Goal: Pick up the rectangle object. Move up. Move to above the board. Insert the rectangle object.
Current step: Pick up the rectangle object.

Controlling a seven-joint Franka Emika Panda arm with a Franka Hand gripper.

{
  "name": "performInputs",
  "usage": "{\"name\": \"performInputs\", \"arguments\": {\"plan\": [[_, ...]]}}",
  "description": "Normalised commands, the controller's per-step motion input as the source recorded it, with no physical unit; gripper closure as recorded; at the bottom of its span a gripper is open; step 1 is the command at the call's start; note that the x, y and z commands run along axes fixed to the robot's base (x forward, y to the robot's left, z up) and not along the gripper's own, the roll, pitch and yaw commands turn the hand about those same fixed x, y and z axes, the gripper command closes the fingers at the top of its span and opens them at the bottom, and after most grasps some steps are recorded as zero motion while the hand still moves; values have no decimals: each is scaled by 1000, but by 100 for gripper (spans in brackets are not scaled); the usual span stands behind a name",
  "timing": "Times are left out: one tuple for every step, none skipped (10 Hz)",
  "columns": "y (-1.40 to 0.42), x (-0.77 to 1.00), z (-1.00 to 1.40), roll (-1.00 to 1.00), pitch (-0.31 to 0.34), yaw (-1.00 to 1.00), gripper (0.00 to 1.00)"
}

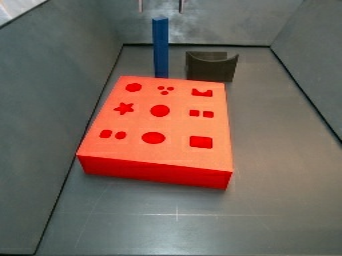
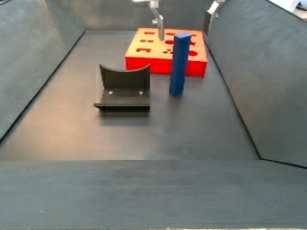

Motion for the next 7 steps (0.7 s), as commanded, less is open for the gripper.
{"name": "performInputs", "arguments": {"plan": [[-143, 0, -363, -31, -59, 954, 0], [-220, 0, -383, -29, -59, 883, 0], [-294, 0, -423, -40, -36, 783, 0], [-349, 0, -414, -16, -70, 606, 0], [-89, 0, 0, 0, 0, 31, 0], [0, 0, 0, 0, 0, 0, 100], [0, 0, 0, 0, 0, 0, 100]]}}
